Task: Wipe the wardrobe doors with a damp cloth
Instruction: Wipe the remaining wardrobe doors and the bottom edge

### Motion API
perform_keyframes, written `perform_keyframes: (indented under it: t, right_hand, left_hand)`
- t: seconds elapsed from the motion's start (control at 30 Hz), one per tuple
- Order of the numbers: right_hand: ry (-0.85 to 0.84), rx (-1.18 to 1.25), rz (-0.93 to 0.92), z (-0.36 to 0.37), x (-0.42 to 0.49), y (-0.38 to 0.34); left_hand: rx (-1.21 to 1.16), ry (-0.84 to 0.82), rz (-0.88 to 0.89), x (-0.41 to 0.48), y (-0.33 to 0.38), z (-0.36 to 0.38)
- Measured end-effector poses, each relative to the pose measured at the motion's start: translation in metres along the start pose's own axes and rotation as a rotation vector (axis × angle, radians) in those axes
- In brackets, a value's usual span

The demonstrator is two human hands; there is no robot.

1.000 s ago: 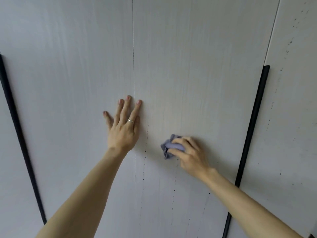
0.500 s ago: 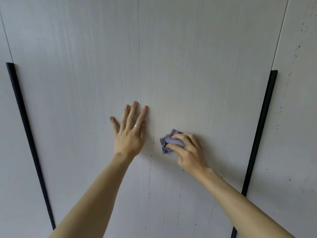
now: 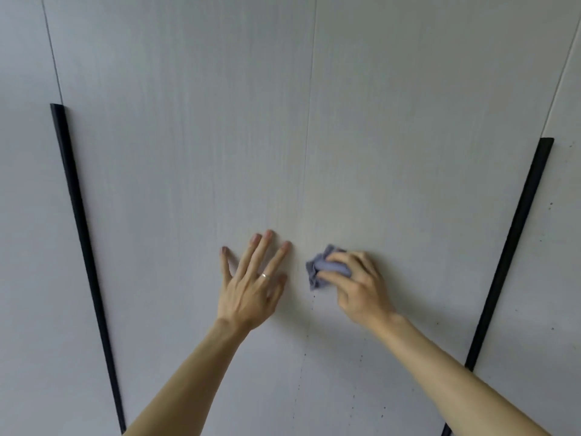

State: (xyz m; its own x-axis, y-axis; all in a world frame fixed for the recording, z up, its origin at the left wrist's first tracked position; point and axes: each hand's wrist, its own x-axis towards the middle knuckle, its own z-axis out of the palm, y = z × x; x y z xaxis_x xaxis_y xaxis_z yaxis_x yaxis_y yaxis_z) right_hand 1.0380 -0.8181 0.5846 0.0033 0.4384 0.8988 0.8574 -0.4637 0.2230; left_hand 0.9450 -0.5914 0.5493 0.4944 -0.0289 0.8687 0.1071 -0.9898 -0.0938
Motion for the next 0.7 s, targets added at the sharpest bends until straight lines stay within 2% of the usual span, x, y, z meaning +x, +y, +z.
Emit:
perform_keyframes:
  t: [0.07, 0.13, 0.3, 0.37, 0.47, 0.53, 0.6, 0.7]
  right_hand:
    - [-0.037, -0.016, -0.048, 0.004, 0.001, -0.011]
    - [0.002, -0.039, -0.015, 0.000, 0.024, -0.012]
    - [0.275, -0.055, 0.377, -0.010, 0.095, -0.010]
    - [0.267, -0.081, 0.334, 0.001, 0.080, -0.021]
    - [0.064, -0.097, 0.106, 0.016, 0.026, -0.038]
    - [-0.030, -0.098, 0.055, 0.016, 0.020, -0.040]
    - [0.010, -0.088, 0.117, 0.009, 0.052, -0.038]
    - [0.160, -0.082, 0.229, -0.006, 0.125, -0.032]
  left_hand:
    - [0.030, -0.017, 0.049, -0.006, -0.015, 0.004]
    - [0.035, -0.006, 0.074, -0.004, -0.021, 0.005]
    - [-0.004, 0.049, 0.068, -0.007, -0.020, 0.013]
    - [-0.014, 0.073, 0.069, -0.006, -0.022, 0.013]
    - [-0.025, 0.112, 0.101, -0.005, -0.024, 0.015]
    - [-0.024, 0.134, 0.119, -0.006, -0.026, 0.018]
    - [-0.016, 0.156, 0.111, -0.005, -0.028, 0.020]
    - [-0.012, 0.161, 0.104, -0.006, -0.027, 0.023]
